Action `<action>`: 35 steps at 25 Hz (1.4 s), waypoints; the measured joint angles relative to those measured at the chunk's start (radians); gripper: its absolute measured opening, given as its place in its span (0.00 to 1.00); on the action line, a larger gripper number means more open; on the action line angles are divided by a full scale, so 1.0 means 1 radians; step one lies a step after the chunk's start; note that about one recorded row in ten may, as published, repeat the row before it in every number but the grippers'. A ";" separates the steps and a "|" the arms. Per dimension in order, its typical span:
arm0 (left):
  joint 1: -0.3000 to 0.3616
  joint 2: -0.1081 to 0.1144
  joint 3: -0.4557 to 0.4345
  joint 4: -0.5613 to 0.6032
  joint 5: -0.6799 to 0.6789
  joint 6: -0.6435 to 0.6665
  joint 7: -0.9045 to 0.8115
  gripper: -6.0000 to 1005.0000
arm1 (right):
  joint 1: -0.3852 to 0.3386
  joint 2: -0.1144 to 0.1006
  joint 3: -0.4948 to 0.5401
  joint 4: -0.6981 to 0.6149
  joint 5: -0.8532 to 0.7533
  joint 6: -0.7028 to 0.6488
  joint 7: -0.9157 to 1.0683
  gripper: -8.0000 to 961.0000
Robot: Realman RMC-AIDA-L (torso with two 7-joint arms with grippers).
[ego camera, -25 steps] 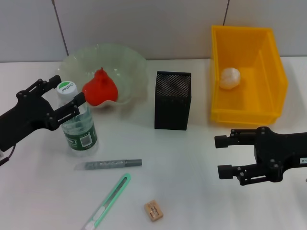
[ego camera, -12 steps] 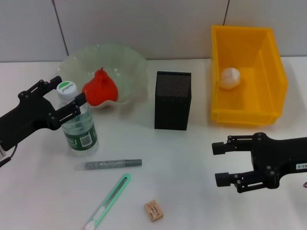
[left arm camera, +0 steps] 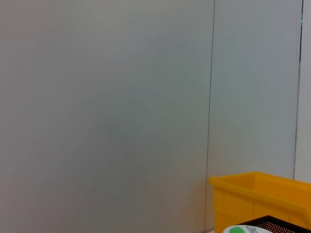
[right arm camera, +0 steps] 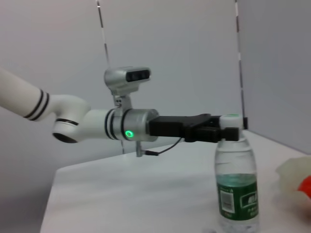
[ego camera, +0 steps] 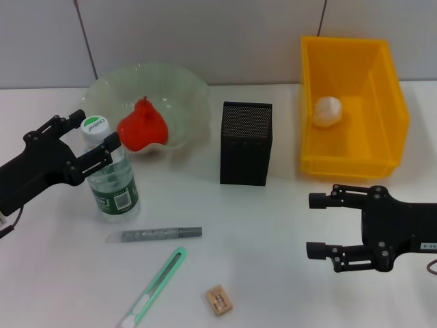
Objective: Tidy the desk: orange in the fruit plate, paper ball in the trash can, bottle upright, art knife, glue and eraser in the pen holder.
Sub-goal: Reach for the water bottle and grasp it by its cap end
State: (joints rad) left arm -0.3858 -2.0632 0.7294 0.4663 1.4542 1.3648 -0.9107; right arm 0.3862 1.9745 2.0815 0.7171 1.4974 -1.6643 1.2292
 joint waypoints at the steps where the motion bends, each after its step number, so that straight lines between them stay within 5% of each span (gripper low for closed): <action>1: 0.000 0.000 0.000 0.000 0.000 0.000 0.000 0.80 | 0.000 0.000 0.000 0.000 0.000 0.000 0.000 0.84; 20: 0.000 -0.004 0.002 0.000 -0.002 0.004 -0.005 0.76 | 0.010 -0.005 0.008 -0.007 -0.008 0.002 0.010 0.84; 26: -0.001 -0.003 0.002 0.000 -0.002 0.005 -0.005 0.55 | 0.010 -0.005 0.013 -0.007 -0.008 0.002 0.010 0.84; 35: -0.002 -0.001 0.002 0.005 -0.001 0.033 -0.006 0.45 | 0.010 -0.003 0.020 -0.007 -0.008 0.002 0.010 0.84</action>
State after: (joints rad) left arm -0.3883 -2.0646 0.7317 0.4718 1.4532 1.3983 -0.9171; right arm 0.3958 1.9711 2.1018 0.7103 1.4894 -1.6628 1.2393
